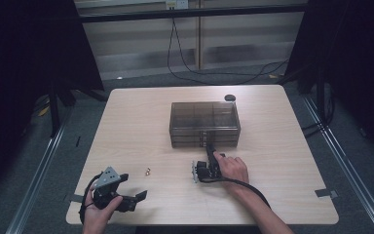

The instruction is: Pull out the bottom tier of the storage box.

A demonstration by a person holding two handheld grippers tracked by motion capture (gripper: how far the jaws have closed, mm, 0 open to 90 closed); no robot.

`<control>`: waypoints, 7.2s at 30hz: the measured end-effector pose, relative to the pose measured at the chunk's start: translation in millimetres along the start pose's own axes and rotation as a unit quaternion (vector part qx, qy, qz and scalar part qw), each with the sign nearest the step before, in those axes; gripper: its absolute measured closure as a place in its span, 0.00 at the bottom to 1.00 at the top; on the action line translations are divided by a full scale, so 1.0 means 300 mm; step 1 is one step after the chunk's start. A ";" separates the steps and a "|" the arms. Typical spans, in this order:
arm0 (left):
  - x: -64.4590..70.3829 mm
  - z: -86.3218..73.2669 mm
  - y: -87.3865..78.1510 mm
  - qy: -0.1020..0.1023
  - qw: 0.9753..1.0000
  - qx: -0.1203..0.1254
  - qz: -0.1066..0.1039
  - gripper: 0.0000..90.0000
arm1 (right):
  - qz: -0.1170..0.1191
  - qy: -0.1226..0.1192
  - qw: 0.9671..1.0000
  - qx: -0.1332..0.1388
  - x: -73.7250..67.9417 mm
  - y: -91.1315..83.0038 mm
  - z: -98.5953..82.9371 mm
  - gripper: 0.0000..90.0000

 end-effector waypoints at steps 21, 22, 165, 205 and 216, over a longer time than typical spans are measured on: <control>-0.002 -0.001 -0.002 -0.002 1.000 0.001 0.001 0.05 | -0.007 -0.010 1.000 -0.013 -0.003 -0.003 0.009 0.89; -0.002 -0.001 -0.002 -0.002 1.000 0.001 0.001 0.05 | -0.007 -0.011 1.000 -0.013 -0.003 -0.004 0.010 0.89; -0.009 -0.006 0.000 -0.006 1.000 -0.003 0.002 0.05 | 0.179 0.223 0.956 0.062 0.069 -0.123 -0.047 0.76; -0.015 -0.008 -0.003 -0.011 1.000 -0.002 0.003 0.05 | 0.398 0.297 0.864 0.087 0.204 -0.050 -0.143 0.65; -0.016 -0.008 -0.004 -0.012 1.000 -0.001 0.001 0.04 | 0.430 0.279 0.856 0.066 0.231 -0.006 -0.161 0.68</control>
Point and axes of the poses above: each handheld gripper's, and its own axes: y roughly forward along the jaws, z roughly out of its top, x roughly to its right, the point moved 6 cm from there along y, roughly forward along the jaws, and after that the axes turned 1 degree about y, right-handed, at the moved point
